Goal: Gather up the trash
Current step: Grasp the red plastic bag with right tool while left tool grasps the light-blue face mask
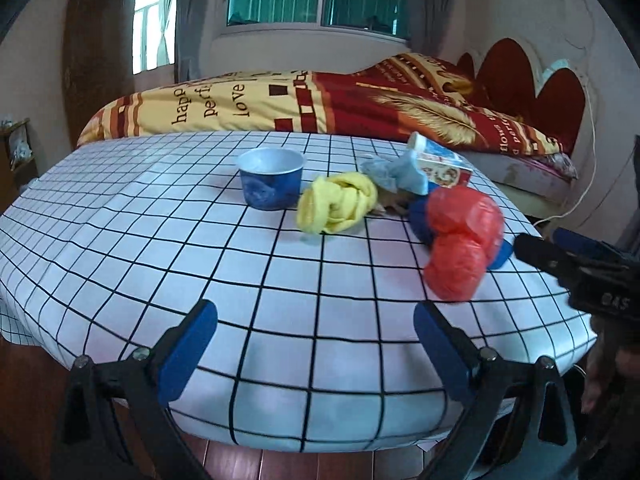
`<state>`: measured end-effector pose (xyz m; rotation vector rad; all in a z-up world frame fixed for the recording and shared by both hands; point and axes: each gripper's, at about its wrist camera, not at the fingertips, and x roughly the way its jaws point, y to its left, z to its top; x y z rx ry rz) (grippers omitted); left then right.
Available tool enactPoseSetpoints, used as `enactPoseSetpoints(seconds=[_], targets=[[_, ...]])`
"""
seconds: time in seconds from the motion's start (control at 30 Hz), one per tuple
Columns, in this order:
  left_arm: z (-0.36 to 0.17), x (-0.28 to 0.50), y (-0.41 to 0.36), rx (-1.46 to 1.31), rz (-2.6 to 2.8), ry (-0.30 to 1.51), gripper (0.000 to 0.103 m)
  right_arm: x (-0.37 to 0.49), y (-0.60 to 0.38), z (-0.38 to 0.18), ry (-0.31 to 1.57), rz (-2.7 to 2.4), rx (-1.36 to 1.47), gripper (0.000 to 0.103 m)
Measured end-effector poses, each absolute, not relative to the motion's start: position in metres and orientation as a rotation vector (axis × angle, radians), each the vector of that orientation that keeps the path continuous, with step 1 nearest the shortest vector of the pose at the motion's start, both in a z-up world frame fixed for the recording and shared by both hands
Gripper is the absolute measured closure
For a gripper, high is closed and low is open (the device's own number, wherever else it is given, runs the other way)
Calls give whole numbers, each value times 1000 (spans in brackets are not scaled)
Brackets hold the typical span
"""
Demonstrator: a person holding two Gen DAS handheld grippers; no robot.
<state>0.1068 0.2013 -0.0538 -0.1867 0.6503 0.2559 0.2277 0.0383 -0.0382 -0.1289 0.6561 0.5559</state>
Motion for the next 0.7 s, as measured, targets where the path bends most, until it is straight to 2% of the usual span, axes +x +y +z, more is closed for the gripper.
enactPoseSetpoints(seconds=[0.13, 0.2, 0.3, 0.33, 0.37, 0.4, 0.7], targets=[[-55, 122, 206, -189, 255, 655, 4, 245, 58, -50, 691, 560, -141, 7], [-55, 129, 207, -185, 250, 655, 4, 254, 67, -58, 719, 568, -139, 18], [-55, 140, 205, -182, 234, 659, 7, 258, 70, -65, 736, 587, -128, 24], [-56, 142, 204, -181, 230, 660, 7, 258, 71, -66, 738, 601, -120, 30], [-56, 145, 204, -183, 224, 661, 8, 258, 71, -66, 741, 625, -111, 54], [-56, 147, 203, -186, 217, 661, 9, 257, 71, -64, 739, 637, -108, 67], [-48, 174, 184, -179, 163, 649, 14, 259, 30, -25, 609, 560, -69, 67]])
